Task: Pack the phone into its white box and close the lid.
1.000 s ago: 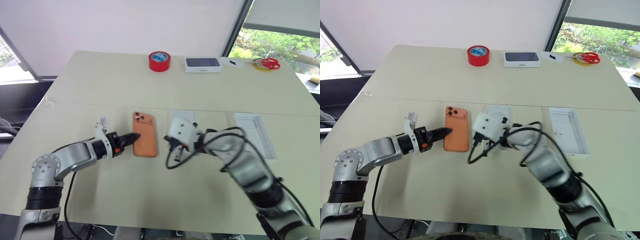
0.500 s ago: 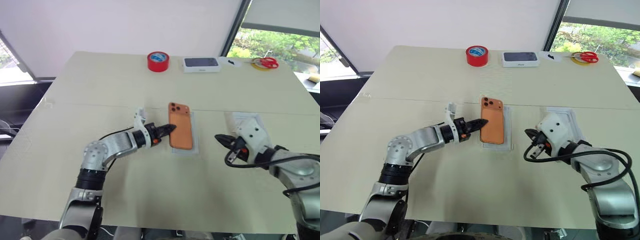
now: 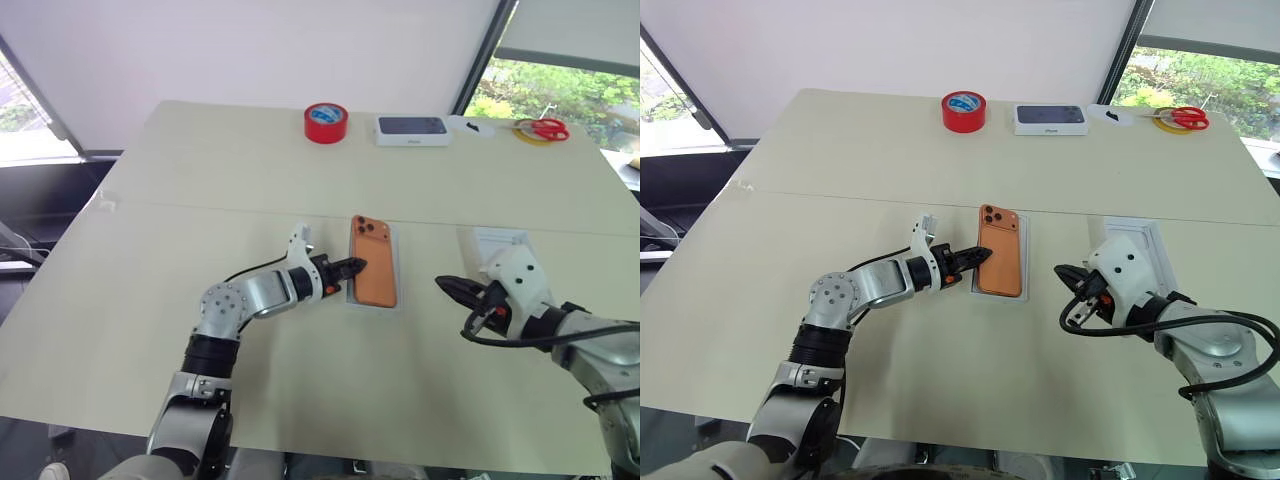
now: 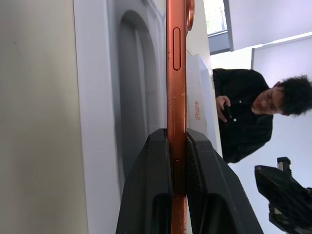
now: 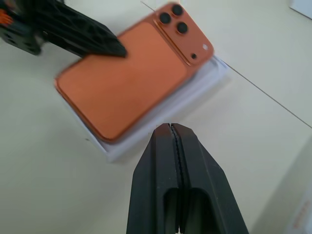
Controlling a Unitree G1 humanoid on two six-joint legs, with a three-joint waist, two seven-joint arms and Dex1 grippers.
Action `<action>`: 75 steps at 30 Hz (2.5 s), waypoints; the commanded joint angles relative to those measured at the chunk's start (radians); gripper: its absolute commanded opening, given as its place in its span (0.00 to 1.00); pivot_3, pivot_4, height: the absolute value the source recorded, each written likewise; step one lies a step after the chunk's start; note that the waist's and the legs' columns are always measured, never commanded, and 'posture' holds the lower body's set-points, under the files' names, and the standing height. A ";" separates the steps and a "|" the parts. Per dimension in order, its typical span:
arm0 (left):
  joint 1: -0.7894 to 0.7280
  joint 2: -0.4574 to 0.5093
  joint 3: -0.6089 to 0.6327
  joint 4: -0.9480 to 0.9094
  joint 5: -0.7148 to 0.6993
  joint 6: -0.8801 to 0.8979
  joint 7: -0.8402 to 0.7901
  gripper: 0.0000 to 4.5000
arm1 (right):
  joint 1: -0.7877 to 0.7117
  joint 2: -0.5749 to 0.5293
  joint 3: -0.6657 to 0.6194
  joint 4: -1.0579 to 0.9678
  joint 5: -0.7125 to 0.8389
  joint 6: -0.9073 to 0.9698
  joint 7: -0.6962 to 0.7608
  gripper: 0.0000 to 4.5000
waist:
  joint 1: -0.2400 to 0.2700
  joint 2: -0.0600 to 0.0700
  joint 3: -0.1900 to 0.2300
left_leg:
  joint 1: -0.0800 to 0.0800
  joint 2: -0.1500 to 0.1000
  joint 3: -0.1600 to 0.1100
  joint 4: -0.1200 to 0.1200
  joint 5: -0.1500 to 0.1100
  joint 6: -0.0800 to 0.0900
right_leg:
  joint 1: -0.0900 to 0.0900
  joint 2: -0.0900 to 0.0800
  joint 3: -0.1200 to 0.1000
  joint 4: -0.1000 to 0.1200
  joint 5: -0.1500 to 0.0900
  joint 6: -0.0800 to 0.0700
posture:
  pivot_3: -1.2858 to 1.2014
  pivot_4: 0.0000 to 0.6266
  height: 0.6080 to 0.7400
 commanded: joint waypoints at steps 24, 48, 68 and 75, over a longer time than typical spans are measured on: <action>-0.087 0.270 0.125 -0.143 0.161 0.161 -0.162 0.86 | -0.083 -0.108 0.180 0.106 -0.106 -0.065 -0.161 0.00 | 0.000 0.000 0.001 | 0.001 0.000 -0.003 0.001 0.001 -0.001 | 0.002 0.000 -0.001 0.000 0.000 0.000 | 0.52 0.24 0.88; -0.225 0.099 -0.287 -0.041 0.742 0.047 -0.537 0.01 | -0.385 0.054 0.537 0.270 -0.257 0.143 -0.327 0.00 | -0.003 0.000 0.001 | -0.002 -0.001 -0.004 0.001 0.001 -0.001 | 0.000 0.000 -0.001 0.000 0.000 0.000 | 0.52 0.24 0.88; -0.326 -0.027 -0.222 0.006 0.755 0.089 -0.685 0.01 | -0.126 -0.038 0.322 0.032 -0.216 0.234 -0.310 0.00 | -0.014 0.000 0.001 | 0.000 -0.001 -0.004 0.001 -0.002 0.006 | 0.000 0.000 -0.001 0.004 0.000 0.001 | 0.52 0.24 0.88; -0.321 0.120 -0.163 -0.007 0.837 0.082 -0.623 0.01 | -0.220 -0.008 0.391 0.126 -0.240 0.202 -0.351 0.00 | -0.021 0.000 0.001 | 0.000 -0.001 -0.005 0.001 -0.001 0.005 | -0.001 0.001 -0.001 0.007 0.000 0.001 | 0.52 0.24 0.88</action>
